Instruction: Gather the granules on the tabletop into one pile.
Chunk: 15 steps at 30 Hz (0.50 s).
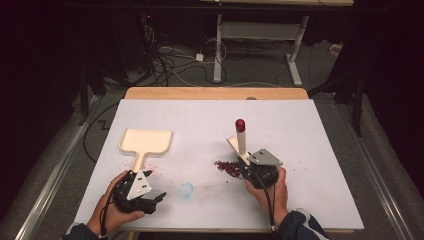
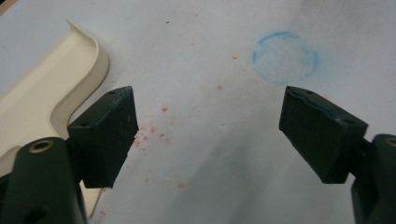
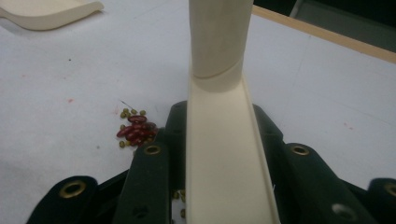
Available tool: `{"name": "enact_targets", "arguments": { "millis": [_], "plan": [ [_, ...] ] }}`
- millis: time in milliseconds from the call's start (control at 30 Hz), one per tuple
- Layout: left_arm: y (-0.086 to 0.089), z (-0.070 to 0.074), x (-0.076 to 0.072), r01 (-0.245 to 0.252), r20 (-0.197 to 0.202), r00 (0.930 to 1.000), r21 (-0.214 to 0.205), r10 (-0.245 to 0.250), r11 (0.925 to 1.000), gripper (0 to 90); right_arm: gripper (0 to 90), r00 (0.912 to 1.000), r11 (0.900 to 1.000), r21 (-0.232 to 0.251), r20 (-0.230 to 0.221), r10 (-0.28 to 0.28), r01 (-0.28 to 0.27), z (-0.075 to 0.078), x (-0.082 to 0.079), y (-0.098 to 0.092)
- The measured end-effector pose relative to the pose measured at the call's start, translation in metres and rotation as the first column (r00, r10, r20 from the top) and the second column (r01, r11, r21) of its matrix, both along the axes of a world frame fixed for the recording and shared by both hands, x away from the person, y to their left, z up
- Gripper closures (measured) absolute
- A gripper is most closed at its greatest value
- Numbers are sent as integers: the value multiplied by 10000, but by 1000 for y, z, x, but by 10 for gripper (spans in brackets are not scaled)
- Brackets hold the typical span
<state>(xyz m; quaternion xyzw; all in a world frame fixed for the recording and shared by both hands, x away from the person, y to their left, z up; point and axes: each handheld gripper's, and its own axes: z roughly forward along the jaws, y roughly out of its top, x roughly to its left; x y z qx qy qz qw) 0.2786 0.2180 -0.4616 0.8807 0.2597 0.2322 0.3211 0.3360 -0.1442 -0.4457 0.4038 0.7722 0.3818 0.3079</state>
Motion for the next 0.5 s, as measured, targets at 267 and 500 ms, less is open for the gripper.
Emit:
{"name": "enact_targets", "arguments": {
  "millis": [267, 500],
  "plan": [
    [1, 0, 0, -39, 19, 10000, 12, 39, 10000, 186, 671, 9991, 9998, 139, 404, -119, 114, 5, 3, 7],
    [0, 0, -1, -156, 41, 9999, 28, 156, 9999, 186, 672, 9908, 9888, 991, 870, 1033, -1118, 21, -1, -18]
  ]
}}
